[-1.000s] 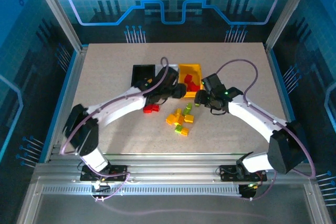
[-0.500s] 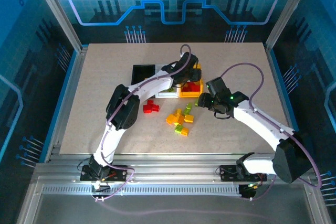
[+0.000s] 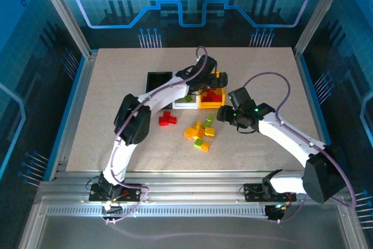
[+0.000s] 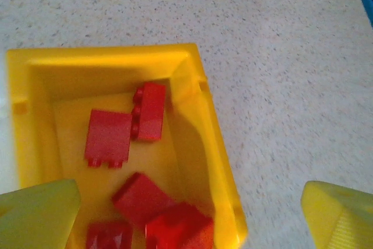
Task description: Sort the legos into containers by color
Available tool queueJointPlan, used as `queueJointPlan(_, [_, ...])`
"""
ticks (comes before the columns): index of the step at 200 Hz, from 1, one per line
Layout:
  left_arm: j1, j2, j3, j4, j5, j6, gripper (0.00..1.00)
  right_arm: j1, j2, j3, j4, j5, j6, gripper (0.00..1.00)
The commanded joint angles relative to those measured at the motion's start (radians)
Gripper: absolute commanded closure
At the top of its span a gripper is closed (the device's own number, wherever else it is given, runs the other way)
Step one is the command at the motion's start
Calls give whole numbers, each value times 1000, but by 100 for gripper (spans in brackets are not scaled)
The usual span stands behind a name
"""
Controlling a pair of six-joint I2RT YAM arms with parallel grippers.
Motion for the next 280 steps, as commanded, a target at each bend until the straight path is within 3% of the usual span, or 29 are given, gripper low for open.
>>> queueJointPlan(1, [-10,-226,-149,108,46,-24,1,22,29,6,13,-23,-17,30])
queueJointPlan(58, [-54,-674,-726,172,4,-35,1,106,176,47,34,-36,0,29])
queueJointPlan(111, [-56,-971,-1077,79,-84,-100,1,172,319,119,20,1,28,28])
queueJointPlan(160, [-51,-1062,-1154,-3,-163,-131,1,190,400,141,-62,42,64,32])
queueJointPlan(198, [-43,-1078,-1161,-19,-183,-127,1,190,363,100,-86,80,82,38])
queueJointPlan(245, [-34,-1081,-1165,-30,-196,-126,1,174,349,72,-55,56,55,54])
queueJointPlan(280, [-16,-1111,-1176,-71,-234,-122,1,179,241,95,-76,68,1,62])
